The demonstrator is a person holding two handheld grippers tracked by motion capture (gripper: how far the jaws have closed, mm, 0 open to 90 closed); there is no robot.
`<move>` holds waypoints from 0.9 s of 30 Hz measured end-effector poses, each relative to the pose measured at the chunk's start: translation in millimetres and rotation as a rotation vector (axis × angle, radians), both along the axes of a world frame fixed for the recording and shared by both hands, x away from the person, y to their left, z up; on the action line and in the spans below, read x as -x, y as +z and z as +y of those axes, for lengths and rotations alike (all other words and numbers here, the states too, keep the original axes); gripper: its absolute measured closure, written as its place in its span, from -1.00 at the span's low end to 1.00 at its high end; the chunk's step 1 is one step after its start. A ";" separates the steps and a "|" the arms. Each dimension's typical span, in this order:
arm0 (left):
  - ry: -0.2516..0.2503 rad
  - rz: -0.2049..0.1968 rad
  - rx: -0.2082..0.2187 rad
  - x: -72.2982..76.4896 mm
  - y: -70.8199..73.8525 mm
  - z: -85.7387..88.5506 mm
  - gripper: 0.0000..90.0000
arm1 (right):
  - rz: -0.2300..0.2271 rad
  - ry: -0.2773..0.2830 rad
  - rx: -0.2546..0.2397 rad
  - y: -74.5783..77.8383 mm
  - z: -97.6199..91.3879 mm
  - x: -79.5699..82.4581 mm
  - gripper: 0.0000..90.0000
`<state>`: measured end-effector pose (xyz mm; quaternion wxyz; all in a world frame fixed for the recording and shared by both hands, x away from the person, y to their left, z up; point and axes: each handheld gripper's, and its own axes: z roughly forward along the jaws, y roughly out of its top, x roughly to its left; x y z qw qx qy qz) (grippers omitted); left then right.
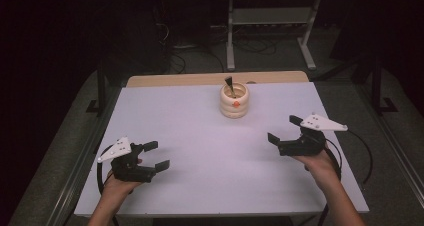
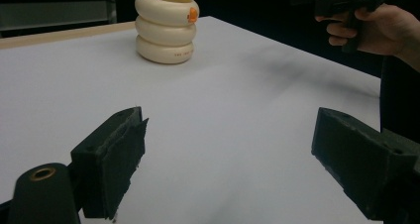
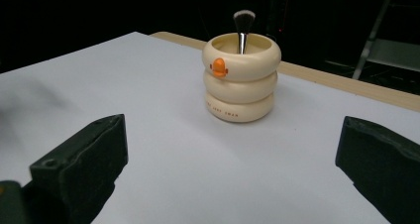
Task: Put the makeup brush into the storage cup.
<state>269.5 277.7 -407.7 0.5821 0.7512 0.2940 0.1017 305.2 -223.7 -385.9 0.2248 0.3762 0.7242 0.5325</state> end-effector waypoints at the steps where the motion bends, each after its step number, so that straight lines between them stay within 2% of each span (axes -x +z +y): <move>1: -0.001 0.000 -0.002 -0.1 0.0 0.4 -0.72 | 0.000 -0.002 0.005 -0.9 -0.4 1.2 -1.00; 11: 0.003 -0.004 0.000 -0.6 0.6 0.8 -0.72 | -0.002 -0.019 0.001 -5.4 -7.8 19.8 -1.00; 12: 0.007 -0.004 0.003 -0.2 1.2 1.0 -0.72 | 0.000 -0.026 -0.001 -7.1 -10.4 25.5 -1.00; 16: 0.010 -0.007 0.002 -0.1 2.0 1.3 -0.72 | 0.002 -0.033 0.002 -8.2 -11.9 29.0 -1.00; 17: 0.013 -0.008 0.002 0.0 2.0 1.4 -0.72 | 0.003 -0.046 0.003 -10.9 -17.2 36.4 -1.00; 22: 0.012 -0.007 0.000 0.8 1.2 1.5 -0.72 | 0.014 -0.063 -0.004 -14.0 -24.6 44.8 -1.00; 27: 0.017 -0.008 -0.004 0.3 1.6 4.1 -0.72 | 0.013 -0.077 0.009 -17.9 -30.3 52.6 -1.00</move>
